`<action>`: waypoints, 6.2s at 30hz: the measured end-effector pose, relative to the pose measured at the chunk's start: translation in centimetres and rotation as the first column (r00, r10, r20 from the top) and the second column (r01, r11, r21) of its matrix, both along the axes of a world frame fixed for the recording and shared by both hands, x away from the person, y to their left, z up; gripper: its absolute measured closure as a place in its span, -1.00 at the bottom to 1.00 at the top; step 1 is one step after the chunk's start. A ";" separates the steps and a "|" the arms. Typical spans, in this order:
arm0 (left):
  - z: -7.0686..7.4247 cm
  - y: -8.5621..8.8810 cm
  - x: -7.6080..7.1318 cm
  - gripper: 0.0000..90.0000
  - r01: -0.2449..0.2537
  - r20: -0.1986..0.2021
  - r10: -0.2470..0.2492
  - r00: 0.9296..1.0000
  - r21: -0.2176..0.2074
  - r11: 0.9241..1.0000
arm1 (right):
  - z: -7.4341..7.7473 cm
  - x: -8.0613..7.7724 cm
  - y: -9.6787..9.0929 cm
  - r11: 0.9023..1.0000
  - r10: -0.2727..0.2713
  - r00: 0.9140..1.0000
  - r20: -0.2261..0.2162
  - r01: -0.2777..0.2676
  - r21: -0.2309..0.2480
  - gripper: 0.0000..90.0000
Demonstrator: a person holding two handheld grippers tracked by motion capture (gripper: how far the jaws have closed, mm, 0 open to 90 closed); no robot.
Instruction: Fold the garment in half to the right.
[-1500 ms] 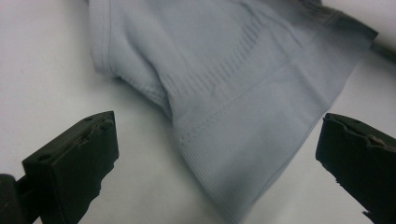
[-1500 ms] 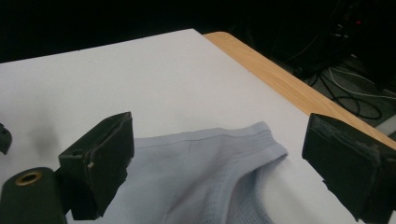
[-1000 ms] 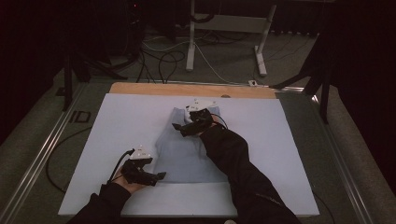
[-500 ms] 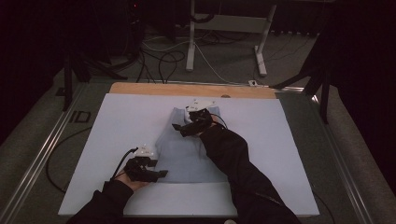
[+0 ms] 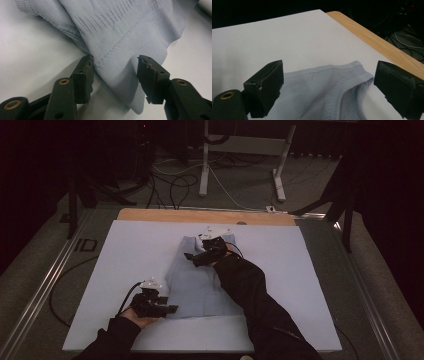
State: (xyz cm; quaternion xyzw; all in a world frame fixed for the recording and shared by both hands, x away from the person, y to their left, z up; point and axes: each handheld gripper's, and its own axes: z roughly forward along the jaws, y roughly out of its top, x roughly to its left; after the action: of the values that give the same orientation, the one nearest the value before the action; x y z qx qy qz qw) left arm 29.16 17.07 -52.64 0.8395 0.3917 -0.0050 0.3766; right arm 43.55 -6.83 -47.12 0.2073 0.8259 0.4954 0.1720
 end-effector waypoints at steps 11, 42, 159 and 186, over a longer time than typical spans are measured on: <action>0.0 -2.4 -1.5 0.25 0.002 0.153 -0.028 0.988 0.165 0.986 | -0.4 0.3 0.4 1.000 -0.002 1.000 -0.009 0.002 -0.003 -0.80; 1.5 -2.2 -0.9 0.85 -0.017 0.131 0.008 0.991 0.063 0.998 | 0.1 5.4 4.3 0.996 -0.092 0.984 -0.155 0.088 -0.034 -0.79; 7.8 -9.4 -0.3 0.86 0.144 0.200 -0.157 0.967 0.080 0.986 | 4.2 7.1 -1.0 0.944 -0.286 0.958 -0.034 0.275 -0.183 0.95; 7.6 -16.5 1.5 0.85 0.238 0.195 -0.252 0.948 0.093 0.967 | 3.3 7.2 -8.0 0.932 -0.345 0.937 -0.054 0.336 -0.135 0.94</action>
State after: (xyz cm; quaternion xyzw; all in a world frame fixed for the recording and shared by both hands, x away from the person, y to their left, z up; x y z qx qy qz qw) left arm 30.62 0.61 -45.05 0.8900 0.2431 0.0483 0.3827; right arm 50.79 -14.81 -43.78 0.3550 0.8124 0.3978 0.2360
